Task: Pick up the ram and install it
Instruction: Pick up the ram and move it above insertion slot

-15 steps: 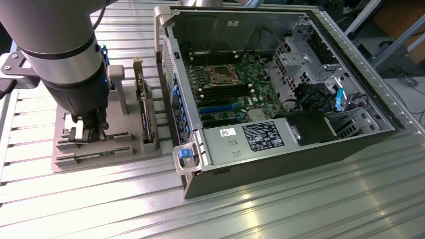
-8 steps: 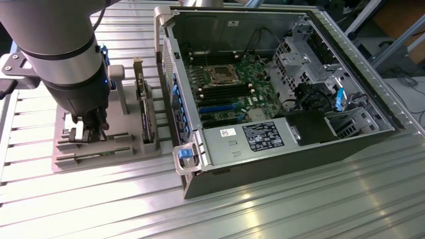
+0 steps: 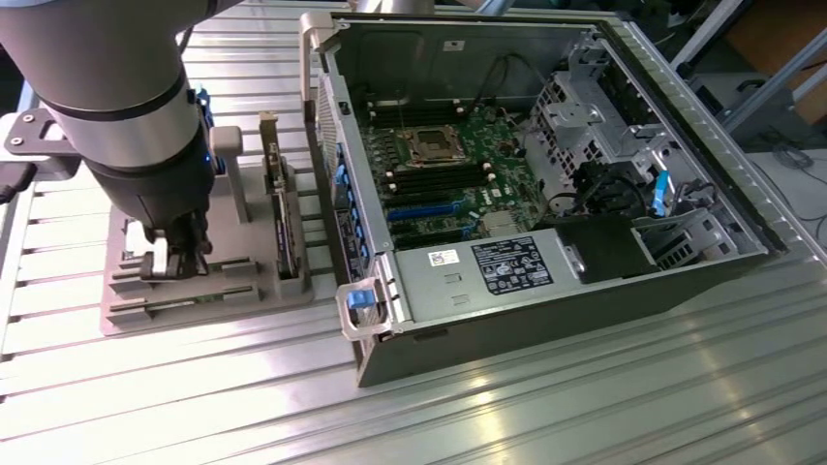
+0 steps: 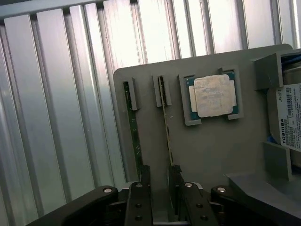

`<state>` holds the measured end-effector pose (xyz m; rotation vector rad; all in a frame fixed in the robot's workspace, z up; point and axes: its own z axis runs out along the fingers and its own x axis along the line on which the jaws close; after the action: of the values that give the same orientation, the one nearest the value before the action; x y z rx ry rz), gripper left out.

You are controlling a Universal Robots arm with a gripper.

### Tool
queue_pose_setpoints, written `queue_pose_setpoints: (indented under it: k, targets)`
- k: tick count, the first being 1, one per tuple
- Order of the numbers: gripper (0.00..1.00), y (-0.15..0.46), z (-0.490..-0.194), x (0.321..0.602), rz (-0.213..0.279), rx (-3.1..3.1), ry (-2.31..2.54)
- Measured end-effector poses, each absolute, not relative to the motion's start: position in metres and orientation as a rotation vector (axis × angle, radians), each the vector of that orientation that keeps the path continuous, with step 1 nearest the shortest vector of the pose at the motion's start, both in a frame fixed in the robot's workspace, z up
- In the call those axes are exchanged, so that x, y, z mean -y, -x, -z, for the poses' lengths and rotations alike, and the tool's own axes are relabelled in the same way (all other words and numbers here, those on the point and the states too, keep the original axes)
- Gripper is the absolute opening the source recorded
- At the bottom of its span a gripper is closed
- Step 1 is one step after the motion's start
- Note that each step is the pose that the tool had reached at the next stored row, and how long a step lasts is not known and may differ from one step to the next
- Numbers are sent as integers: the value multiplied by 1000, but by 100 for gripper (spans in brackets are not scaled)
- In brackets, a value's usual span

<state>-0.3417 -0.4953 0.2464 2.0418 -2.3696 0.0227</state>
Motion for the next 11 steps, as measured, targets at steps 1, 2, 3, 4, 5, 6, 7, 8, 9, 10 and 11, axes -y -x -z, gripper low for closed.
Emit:
queue_pose_setpoints:
  k: [1,2,3,4,5,6,7,8,9,10,11]
  targets:
    - [30,342,-246,496,-23,2365,-2047]
    - [30,342,-246,497,-23,2362,-2050]
    - [30,342,-246,499,-23,2360,-2053]
    - [30,342,-245,501,-23,2358,-2055]
    - [30,342,-245,505,-23,2354,-2059]
    - [30,342,-244,509,-23,2352,-2062]
    - [30,342,-243,514,-23,2348,-2066]
    - [30,342,-242,516,-23,2346,-2069]
    - [30,342,-242,517,-23,2345,-2070]
    - [30,342,-241,518,-23,2344,-2071]
    - [30,342,-240,519,-23,2343,-2072]
